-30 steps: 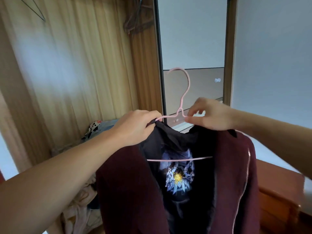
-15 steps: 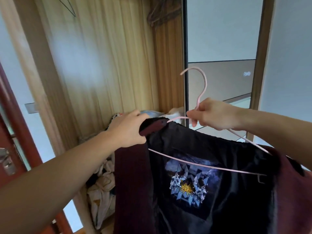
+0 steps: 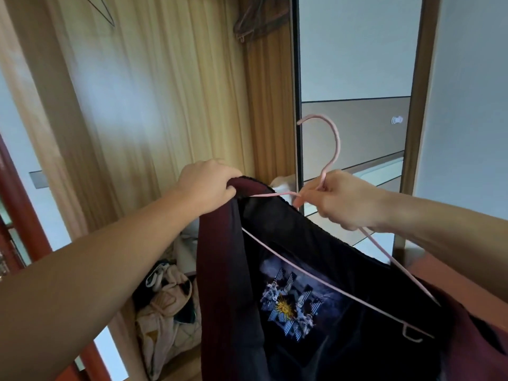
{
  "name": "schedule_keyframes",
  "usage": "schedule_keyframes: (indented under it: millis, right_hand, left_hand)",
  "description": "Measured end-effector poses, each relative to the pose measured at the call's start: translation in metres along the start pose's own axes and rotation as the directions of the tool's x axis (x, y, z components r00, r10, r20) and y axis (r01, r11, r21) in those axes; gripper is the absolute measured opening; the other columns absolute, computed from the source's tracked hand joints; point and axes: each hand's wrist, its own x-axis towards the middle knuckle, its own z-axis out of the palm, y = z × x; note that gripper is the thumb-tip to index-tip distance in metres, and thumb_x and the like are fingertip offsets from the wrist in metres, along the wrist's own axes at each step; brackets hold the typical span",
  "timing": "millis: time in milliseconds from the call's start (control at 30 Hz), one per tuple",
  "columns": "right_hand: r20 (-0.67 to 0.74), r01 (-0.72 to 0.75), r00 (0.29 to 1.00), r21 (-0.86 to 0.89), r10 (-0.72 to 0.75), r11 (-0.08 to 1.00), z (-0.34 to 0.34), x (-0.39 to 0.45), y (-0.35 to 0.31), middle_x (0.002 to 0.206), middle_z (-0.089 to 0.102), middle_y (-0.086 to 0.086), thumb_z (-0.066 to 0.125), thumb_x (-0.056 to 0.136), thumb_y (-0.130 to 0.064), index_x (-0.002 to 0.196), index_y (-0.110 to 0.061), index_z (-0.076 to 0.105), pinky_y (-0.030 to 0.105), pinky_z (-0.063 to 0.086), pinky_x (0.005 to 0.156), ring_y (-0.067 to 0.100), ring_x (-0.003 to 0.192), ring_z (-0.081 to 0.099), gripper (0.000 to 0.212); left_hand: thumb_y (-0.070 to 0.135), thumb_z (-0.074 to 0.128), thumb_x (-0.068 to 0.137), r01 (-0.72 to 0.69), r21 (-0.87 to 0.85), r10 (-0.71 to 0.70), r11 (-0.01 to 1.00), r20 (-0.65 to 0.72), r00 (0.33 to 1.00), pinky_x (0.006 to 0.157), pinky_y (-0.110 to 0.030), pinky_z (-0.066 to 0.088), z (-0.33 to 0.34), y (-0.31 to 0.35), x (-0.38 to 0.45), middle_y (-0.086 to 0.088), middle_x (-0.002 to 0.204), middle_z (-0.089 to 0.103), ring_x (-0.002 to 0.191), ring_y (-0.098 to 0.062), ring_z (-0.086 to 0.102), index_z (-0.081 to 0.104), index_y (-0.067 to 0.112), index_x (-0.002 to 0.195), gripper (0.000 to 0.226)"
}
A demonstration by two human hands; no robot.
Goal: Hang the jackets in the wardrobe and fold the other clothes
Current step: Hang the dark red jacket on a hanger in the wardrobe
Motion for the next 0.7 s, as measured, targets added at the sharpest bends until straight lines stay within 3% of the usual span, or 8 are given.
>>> schedule_keyframes:
  millis: [167, 267, 367, 467, 567, 633, 700]
  right_hand:
    - [-0.116, 0.006, 0.993, 0.072, 0.003, 0.997, 0.005, 0.004, -0.001, 0.033, 0.037, -0.012, 0.042, 0.098, -0.009, 0.092, -0.016, 0.07, 0.015, 0.025, 0.031, 0.005, 0.027, 0.031, 0.03]
    - [-0.162, -0.033, 0.985, 0.165, 0.06, 0.986, 0.01, 0.014, -0.005, 0.043, 0.044, -0.005, 0.042, 0.095, -0.005, 0.088, -0.011, 0.072, 0.015, 0.025, 0.032, 0.005, 0.028, 0.031, 0.032]
    - [-0.156, -0.06, 0.983, 0.217, 0.095, 0.974, 0.013, 0.02, -0.005, 0.057, 0.04, 0.007, 0.042, 0.093, -0.002, 0.088, 0.0, 0.07, 0.017, 0.022, 0.036, 0.012, 0.034, 0.027, 0.028]
    - [-0.13, -0.067, 0.987, 0.202, 0.094, 0.977, 0.011, 0.021, -0.006, 0.052, 0.042, 0.003, 0.046, 0.092, -0.007, 0.086, -0.004, 0.068, 0.019, 0.024, 0.037, 0.015, 0.037, 0.029, 0.023]
    - [-0.131, -0.025, 0.99, 0.186, 0.05, 0.982, 0.006, 0.022, -0.013, 0.055, 0.046, 0.003, 0.05, 0.091, -0.019, 0.086, -0.004, 0.056, 0.02, 0.026, 0.037, 0.016, 0.04, 0.031, 0.017]
    - [-0.118, -0.003, 0.993, 0.205, 0.028, 0.979, 0.001, 0.022, -0.018, 0.055, 0.046, 0.001, 0.053, 0.088, -0.023, 0.085, -0.011, 0.051, 0.021, 0.025, 0.037, 0.014, 0.04, 0.031, 0.013]
    - [-0.106, 0.026, 0.994, 0.18, -0.007, 0.983, -0.005, 0.018, -0.02, 0.056, 0.048, 0.003, 0.055, 0.087, -0.022, 0.083, -0.01, 0.051, 0.022, 0.026, 0.038, 0.014, 0.041, 0.033, 0.013]
  left_hand:
    - [0.025, 0.053, 0.085, -0.003, -0.119, -0.002, 0.993, -0.038, 0.999, 0.071, -0.042, 0.052, 0.021, 0.01, -0.019, -0.001, 0.106, 0.058, 0.09, -0.034, 0.062, 0.062, 0.029, 0.113, 0.03]
    - [0.022, 0.055, 0.083, -0.019, -0.157, 0.002, 0.987, -0.109, 0.994, 0.07, -0.045, 0.052, 0.027, 0.027, -0.025, -0.006, 0.102, 0.059, 0.086, -0.037, 0.062, 0.062, 0.019, 0.117, 0.035]
    - [0.022, 0.058, 0.079, -0.027, -0.141, 0.011, 0.99, -0.112, 0.994, 0.066, -0.043, 0.05, 0.032, 0.033, -0.032, -0.006, 0.095, 0.059, 0.083, -0.037, 0.061, 0.063, 0.014, 0.109, 0.031]
    - [0.033, 0.058, 0.076, -0.018, -0.163, 0.002, 0.986, -0.1, 0.995, 0.071, -0.037, 0.046, 0.024, 0.033, -0.026, 0.0, 0.101, 0.058, 0.095, -0.031, 0.059, 0.059, 0.023, 0.112, 0.037]
    - [0.044, 0.053, 0.082, -0.22, -0.343, 0.18, 0.913, -0.145, 0.973, 0.088, -0.038, 0.045, 0.009, 0.047, -0.004, 0.005, 0.113, 0.059, 0.106, -0.023, 0.054, 0.054, 0.029, 0.122, 0.042]
    - [0.035, 0.05, 0.096, -0.334, -0.48, 0.316, 0.811, -0.12, 0.941, 0.091, -0.037, 0.045, 0.004, 0.057, 0.011, 0.002, 0.113, 0.065, 0.106, -0.02, 0.058, 0.061, 0.024, 0.12, 0.029]
    - [0.024, 0.048, 0.101, -0.383, -0.471, 0.371, 0.794, -0.123, 0.92, 0.089, -0.036, 0.045, 0.006, 0.06, 0.021, -0.005, 0.107, 0.069, 0.102, -0.021, 0.061, 0.068, 0.015, 0.112, 0.025]
